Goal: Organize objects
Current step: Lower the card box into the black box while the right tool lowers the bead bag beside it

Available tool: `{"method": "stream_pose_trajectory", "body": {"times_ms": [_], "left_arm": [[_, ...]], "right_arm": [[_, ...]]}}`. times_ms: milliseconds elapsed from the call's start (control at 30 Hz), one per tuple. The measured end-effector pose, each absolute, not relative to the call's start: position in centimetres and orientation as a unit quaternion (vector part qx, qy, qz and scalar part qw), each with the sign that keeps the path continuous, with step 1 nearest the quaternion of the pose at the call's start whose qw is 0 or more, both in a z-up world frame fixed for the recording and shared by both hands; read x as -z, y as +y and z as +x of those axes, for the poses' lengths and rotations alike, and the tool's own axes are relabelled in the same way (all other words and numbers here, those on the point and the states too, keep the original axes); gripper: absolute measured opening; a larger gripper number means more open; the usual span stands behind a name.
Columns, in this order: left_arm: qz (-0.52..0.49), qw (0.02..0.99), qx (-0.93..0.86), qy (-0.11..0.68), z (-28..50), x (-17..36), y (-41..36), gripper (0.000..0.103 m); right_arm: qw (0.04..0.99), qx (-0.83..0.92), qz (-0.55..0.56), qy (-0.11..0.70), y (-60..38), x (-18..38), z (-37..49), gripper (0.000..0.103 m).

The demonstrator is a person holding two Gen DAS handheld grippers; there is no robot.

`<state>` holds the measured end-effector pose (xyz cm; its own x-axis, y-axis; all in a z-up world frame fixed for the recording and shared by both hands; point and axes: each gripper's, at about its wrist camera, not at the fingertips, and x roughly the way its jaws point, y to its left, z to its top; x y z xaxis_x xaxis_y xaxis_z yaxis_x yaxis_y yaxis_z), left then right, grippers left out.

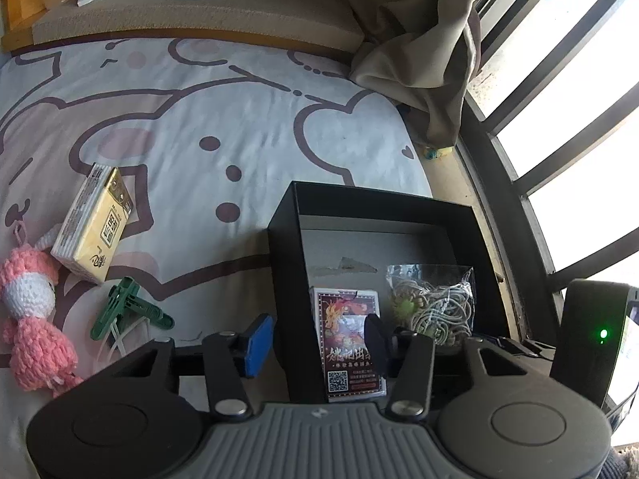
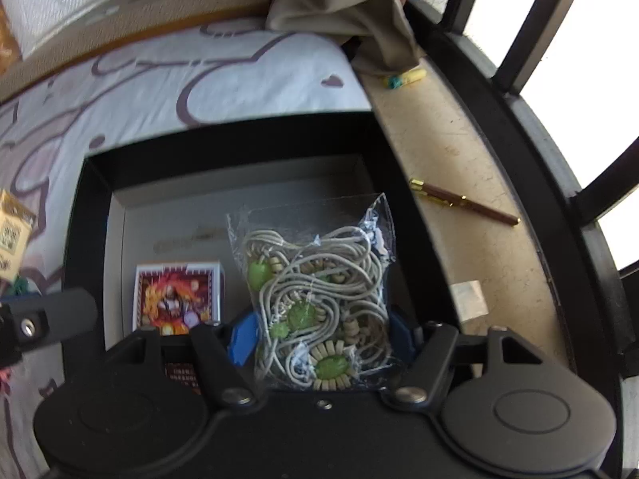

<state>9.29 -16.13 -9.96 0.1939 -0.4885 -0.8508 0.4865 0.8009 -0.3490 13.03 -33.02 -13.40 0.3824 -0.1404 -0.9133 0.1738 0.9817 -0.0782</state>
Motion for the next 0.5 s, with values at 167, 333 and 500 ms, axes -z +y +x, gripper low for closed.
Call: {"method": "stream_pose_trajectory", "body": {"times_ms": [167,333,500], "left_arm": [[-0.005,0.77,0.313,0.556,9.6,10.5,-16.0,0.046],[-0.003,0.768,0.311,0.56,9.7,10.8,-16.2,0.042],[0.007,0.77,0.315,0.555,9.5,10.6,-16.4,0.037]], "right_arm": [[0.827,0.071,0.021,0.557,-32.0,13.6,13.2,0.068],[0.815,0.043,0.017,0.578,-30.9,13.4,13.4,0.067],[0.809,0.036,0.017,0.587,-30.9,13.4,13.3,0.066]]}}
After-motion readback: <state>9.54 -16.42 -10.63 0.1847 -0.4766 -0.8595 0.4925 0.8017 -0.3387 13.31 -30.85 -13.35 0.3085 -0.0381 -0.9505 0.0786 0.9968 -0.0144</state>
